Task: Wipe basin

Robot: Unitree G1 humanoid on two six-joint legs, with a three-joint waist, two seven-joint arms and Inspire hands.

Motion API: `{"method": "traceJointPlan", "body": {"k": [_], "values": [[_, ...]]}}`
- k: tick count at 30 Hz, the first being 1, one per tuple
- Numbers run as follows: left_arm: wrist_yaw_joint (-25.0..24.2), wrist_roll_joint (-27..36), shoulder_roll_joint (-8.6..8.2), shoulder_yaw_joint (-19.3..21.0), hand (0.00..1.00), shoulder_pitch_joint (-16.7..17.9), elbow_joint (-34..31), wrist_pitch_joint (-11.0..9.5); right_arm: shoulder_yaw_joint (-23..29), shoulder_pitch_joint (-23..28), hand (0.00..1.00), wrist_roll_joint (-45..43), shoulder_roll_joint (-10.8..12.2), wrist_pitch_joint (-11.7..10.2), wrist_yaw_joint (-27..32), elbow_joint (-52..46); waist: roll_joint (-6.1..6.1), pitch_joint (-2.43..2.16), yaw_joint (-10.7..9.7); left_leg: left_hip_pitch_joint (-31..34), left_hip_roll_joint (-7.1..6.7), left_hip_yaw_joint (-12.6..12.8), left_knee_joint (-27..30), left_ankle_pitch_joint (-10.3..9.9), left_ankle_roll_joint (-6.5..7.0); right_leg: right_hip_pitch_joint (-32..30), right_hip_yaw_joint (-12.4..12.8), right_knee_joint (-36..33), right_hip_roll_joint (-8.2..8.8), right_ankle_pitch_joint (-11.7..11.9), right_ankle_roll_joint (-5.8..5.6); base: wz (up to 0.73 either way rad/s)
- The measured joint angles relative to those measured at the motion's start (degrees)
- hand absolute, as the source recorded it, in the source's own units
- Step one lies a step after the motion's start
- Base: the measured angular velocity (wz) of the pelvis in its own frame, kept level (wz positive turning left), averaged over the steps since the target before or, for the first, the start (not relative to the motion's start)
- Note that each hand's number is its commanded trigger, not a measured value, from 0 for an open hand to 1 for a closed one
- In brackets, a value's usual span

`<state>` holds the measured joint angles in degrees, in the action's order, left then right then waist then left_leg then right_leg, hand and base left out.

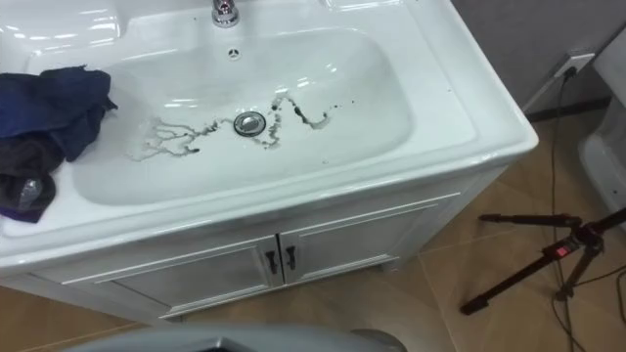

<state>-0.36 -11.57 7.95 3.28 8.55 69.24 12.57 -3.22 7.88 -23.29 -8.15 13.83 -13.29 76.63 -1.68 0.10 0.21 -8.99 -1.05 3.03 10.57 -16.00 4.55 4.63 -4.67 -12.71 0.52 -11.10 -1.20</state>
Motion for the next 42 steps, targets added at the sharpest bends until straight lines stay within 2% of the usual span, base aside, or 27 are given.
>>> {"method": "traceJointPlan", "body": {"k": [17, 23, 30, 36, 42], "values": [[-0.25, 0.04, 0.07, -0.19, 0.0, 0.11, 0.12, 0.16, 0.0, -0.42, 0.0, 0.03, 0.12, 0.03, 0.67, -0.3, 0.01, 0.02, -0.03, -0.29, 0.08, -0.04, -0.22, 0.02, -0.05, 0.25, -0.05, 0.02, -0.07, 0.0, 0.01, 0.0], [0.73, 0.1, -0.05, -0.16, 0.0, 1.2, -1.01, -0.31, -0.04, -0.91, 0.0, 0.51, 0.13, -0.08, 2.05, -0.36, 0.03, 0.02, -0.11, -0.36, 0.08, -0.1, -0.17, 0.01, -0.08, 0.32, -0.37, 0.11, -0.06, 0.02, 0.02, 0.0], [5.31, 0.16, -0.36, -0.05, 0.0, 1.46, -5.08, -3.53, -0.15, -1.13, 0.0, 0.48, 0.13, -1.9, 2.72, -0.49, 0.06, 0.04, -0.13, -0.6, 0.05, -0.86, 0.0, 0.01, -0.09, 0.96, -1.27, 0.13, 0.1, 0.05, 0.06, 0.05], [10.09, 1.87, -0.73, 0.5, 0.0, 1.0, -8.04, -6.8, -0.87, -1.04, 0.0, 0.44, 0.11, -2.05, 2.72, -0.7, 0.03, 0.05, 0.04, -0.39, 0.04, -1.52, -0.1, 0.11, -0.25, 0.91, -1.9, 0.15, 0.12, 0.05, 0.07, 0.04], [11.16, 6.88, -0.85, 1.29, 0.0, 1.79, -7.14, -6.76, -1.19, -1.04, 0.0, 0.31, 0.1, -1.99, 2.71, -0.47, 0.07, 0.01, 0.18, -0.55, 0.04, -1.88, -0.12, 0.19, -0.35, 1.45, -2.33, 1.11, 0.02, 0.11, 0.16, 0.02]]}}
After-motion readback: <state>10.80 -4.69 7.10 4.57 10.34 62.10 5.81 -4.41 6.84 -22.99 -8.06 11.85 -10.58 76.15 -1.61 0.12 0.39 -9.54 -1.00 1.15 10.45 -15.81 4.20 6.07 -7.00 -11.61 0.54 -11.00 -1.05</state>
